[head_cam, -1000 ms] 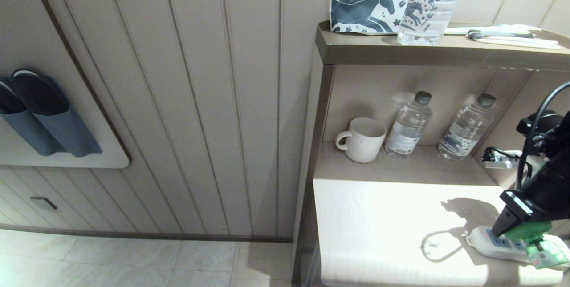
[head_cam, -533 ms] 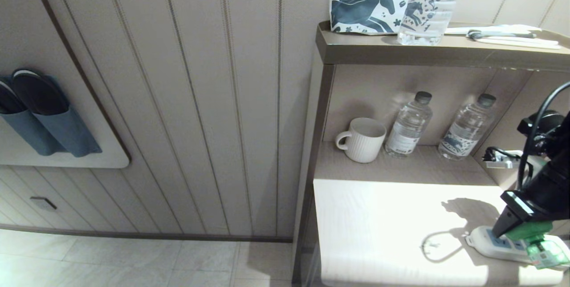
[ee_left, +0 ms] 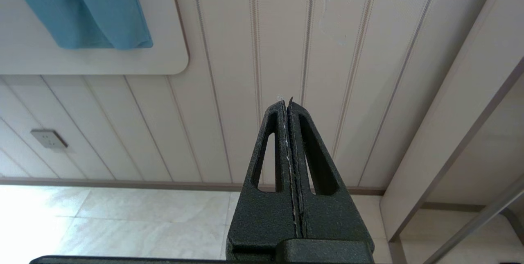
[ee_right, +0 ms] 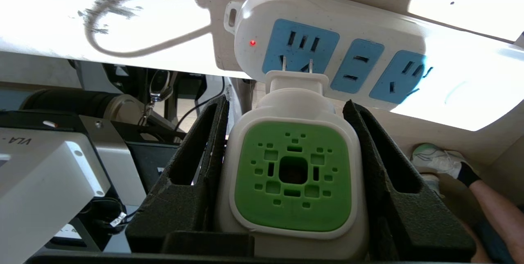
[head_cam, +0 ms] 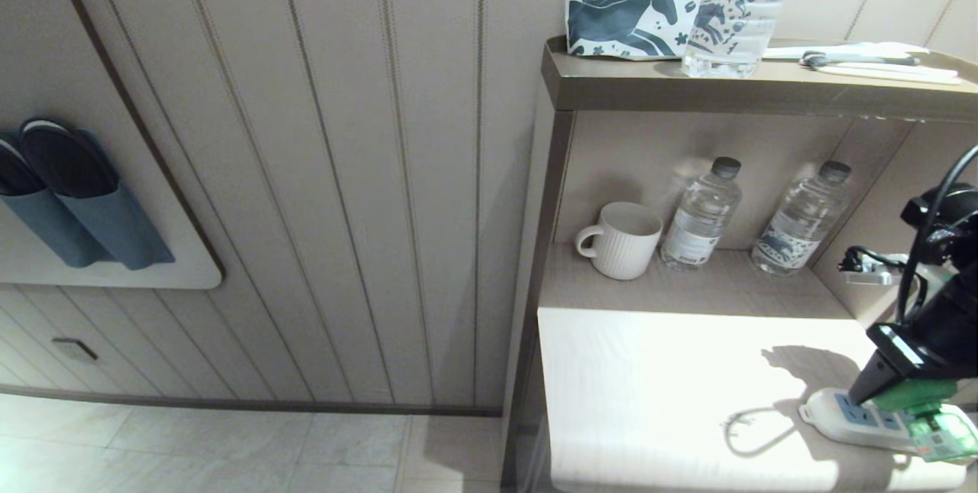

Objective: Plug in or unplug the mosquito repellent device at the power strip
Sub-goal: Insert the plug into the socket

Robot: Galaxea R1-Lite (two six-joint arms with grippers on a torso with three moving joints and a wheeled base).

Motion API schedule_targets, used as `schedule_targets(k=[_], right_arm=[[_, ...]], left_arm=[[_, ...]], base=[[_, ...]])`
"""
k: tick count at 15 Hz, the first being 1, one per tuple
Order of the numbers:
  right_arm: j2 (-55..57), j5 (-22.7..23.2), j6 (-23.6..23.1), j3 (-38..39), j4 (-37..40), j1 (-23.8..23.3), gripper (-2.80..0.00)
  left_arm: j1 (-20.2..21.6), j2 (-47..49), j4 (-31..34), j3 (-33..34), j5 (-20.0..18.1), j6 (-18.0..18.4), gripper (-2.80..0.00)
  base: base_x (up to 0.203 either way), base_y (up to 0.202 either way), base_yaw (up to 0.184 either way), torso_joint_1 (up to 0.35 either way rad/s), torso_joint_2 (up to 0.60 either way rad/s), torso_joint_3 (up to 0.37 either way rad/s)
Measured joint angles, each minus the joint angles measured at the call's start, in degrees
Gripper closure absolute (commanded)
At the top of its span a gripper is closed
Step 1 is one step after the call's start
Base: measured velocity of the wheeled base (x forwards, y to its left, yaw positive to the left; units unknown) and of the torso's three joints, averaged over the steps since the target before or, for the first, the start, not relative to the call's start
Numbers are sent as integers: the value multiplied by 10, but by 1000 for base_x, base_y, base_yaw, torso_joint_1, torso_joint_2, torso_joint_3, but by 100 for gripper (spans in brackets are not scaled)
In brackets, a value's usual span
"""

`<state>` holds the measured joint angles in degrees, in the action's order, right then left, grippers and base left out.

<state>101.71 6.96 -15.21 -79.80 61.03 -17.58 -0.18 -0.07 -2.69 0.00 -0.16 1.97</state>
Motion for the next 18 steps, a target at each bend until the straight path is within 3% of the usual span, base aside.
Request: schedule_targets(k=[18], right_arm=[[4, 0, 18, 19, -36, 1, 0]], left_arm=[[0, 0, -3, 0, 1, -1, 0]], base=[[0, 0, 0, 0, 0, 0]])
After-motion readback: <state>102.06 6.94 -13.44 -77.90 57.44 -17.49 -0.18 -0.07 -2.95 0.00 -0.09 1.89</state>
